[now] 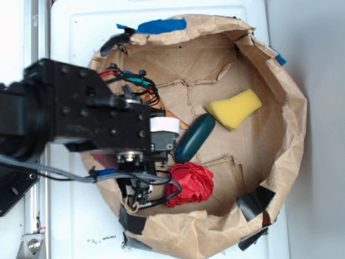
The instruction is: Grab the rock.
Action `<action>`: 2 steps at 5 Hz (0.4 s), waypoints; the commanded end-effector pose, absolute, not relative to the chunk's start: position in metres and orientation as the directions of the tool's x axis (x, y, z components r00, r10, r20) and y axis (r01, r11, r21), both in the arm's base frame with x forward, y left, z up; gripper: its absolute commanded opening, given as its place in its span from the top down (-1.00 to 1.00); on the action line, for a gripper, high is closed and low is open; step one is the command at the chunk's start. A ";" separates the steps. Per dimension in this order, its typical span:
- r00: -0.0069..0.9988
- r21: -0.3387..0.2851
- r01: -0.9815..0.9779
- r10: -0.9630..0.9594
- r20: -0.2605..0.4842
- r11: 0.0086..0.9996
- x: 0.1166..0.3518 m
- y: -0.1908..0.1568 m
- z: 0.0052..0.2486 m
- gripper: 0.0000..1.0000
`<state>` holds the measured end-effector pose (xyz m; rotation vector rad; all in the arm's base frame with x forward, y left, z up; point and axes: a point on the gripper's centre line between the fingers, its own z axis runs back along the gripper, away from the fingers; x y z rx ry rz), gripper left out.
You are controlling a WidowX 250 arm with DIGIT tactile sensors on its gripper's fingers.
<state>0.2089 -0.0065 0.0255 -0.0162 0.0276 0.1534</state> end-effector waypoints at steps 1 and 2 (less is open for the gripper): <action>0.986 -0.031 -0.167 0.167 -0.002 0.985 0.215 -0.007 0.027 1.00; 0.987 -0.041 -0.158 0.158 0.001 0.987 0.213 -0.007 0.033 1.00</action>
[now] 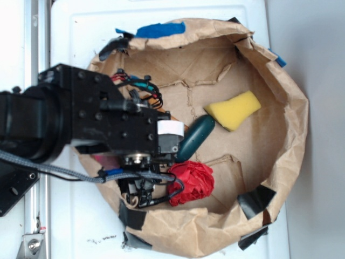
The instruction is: Grab the rock.
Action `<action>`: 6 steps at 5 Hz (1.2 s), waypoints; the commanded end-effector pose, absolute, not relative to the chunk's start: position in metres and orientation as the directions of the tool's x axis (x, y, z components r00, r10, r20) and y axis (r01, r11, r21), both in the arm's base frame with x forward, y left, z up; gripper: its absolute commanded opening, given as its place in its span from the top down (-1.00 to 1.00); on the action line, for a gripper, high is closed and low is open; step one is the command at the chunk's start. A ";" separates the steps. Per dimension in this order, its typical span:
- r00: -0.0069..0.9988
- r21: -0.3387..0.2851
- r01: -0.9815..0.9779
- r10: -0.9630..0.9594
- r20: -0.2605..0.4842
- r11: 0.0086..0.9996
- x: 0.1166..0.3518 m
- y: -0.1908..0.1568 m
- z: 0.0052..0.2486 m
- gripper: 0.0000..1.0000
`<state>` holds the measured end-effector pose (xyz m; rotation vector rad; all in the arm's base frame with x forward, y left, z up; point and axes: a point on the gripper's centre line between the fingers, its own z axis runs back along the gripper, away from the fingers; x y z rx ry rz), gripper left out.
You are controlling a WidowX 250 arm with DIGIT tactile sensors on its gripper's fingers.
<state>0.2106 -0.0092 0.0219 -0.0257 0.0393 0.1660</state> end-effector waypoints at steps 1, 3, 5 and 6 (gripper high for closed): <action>0.987 -0.043 -0.159 0.159 0.000 0.986 0.210 -0.005 0.037 1.00; 0.967 -0.109 -0.226 0.237 0.094 0.968 0.224 -0.012 0.090 1.00; 0.908 -0.118 -0.313 0.333 0.254 0.942 0.255 0.004 0.159 1.00; 0.900 -0.071 -0.331 0.337 0.278 0.941 0.267 0.014 0.171 1.00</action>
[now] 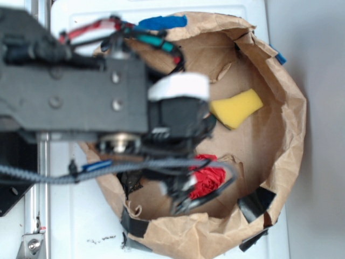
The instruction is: Grab the rock.
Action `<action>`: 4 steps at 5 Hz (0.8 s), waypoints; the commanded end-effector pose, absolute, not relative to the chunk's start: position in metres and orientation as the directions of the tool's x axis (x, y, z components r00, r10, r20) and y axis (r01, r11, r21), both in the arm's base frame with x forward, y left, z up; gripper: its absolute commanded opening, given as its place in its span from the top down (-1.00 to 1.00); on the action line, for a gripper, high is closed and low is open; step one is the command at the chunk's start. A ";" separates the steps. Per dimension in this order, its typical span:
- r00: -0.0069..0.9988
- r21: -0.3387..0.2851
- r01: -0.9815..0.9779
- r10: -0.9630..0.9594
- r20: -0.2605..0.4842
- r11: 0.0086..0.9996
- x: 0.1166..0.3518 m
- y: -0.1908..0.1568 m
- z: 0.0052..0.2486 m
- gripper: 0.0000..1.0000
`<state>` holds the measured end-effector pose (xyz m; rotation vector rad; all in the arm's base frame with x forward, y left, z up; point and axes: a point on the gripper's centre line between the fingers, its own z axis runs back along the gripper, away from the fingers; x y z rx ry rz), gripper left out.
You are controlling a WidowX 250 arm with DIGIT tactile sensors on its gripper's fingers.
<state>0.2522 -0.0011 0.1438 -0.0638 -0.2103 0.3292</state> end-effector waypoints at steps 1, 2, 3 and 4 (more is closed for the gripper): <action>0.904 -0.077 -0.335 0.343 0.255 0.939 0.268 0.018 0.174 1.00; 0.893 -0.088 -0.364 0.374 0.251 0.927 0.263 0.017 0.168 1.00; 0.907 -0.083 -0.328 0.339 0.250 0.941 0.263 0.011 0.165 1.00; 0.895 -0.077 -0.375 0.383 0.228 0.924 0.263 0.009 0.160 1.00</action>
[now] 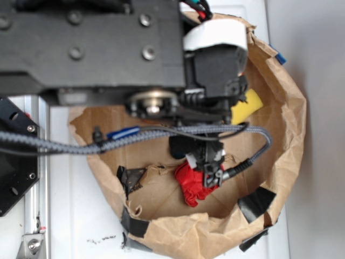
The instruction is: Grab the rock.
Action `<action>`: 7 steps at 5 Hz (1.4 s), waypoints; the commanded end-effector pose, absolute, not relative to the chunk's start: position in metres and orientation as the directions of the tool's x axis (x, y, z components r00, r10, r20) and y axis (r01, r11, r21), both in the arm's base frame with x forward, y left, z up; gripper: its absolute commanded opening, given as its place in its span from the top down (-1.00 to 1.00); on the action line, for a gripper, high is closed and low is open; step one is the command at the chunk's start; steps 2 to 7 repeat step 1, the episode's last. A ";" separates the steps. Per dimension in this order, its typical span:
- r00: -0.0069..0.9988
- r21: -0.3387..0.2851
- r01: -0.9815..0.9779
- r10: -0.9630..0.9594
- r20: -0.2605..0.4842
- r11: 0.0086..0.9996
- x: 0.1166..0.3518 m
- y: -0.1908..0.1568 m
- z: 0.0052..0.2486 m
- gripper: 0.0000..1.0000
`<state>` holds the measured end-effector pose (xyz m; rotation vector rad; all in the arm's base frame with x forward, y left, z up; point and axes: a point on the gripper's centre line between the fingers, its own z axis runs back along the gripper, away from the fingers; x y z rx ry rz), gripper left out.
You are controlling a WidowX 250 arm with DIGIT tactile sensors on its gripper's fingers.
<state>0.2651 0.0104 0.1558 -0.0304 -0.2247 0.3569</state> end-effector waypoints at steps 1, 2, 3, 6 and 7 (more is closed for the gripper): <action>0.908 -0.030 -0.341 0.337 0.250 0.940 0.258 0.005 0.151 -0.32; 0.908 -0.030 -0.341 0.337 0.250 0.940 0.258 0.005 0.151 -0.32; 0.908 -0.030 -0.341 0.337 0.250 0.940 0.258 0.005 0.151 -0.32; 0.908 -0.030 -0.341 0.337 0.250 0.940 0.258 0.005 0.151 -0.32; 0.908 -0.030 -0.341 0.337 0.250 0.940 0.258 0.005 0.151 -0.32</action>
